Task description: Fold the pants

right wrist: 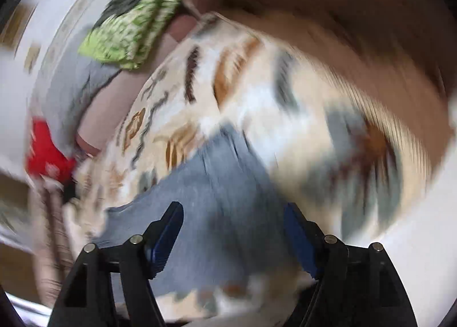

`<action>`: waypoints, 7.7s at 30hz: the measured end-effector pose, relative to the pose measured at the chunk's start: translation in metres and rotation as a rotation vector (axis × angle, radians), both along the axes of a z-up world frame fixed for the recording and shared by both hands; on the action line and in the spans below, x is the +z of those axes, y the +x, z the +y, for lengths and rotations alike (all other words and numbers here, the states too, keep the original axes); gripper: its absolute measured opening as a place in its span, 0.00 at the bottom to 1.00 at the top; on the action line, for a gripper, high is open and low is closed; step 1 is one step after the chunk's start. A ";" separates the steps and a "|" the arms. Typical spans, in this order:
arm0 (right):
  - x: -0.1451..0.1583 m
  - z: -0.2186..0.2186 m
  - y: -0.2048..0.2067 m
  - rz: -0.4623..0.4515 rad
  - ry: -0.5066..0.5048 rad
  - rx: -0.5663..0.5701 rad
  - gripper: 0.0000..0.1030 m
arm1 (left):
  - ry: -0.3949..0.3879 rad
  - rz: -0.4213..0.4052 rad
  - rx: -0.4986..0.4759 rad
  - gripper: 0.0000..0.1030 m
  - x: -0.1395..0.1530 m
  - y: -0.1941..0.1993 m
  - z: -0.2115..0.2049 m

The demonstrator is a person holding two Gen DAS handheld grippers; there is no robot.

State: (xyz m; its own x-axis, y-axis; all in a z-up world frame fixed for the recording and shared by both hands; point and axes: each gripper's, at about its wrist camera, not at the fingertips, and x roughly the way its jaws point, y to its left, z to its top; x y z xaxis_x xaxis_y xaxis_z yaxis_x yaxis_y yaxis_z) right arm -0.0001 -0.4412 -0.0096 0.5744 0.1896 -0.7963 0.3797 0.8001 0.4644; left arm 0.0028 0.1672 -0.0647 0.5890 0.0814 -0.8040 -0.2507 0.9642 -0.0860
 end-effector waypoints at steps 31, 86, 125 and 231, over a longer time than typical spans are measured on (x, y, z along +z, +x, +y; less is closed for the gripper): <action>-0.011 0.062 -0.002 -0.007 -0.094 0.241 0.70 | 0.019 -0.004 0.041 0.82 -0.003 0.003 0.000; 0.043 0.199 0.090 -0.092 -0.266 0.521 0.68 | 0.085 0.090 0.069 0.97 -0.004 0.019 0.003; -0.035 0.259 0.104 -0.074 0.062 0.546 0.61 | 0.165 -0.123 -0.192 0.99 0.017 0.006 -0.066; -0.106 0.156 0.149 0.061 0.490 0.359 0.66 | 0.130 0.124 -0.417 1.00 -0.007 -0.002 -0.218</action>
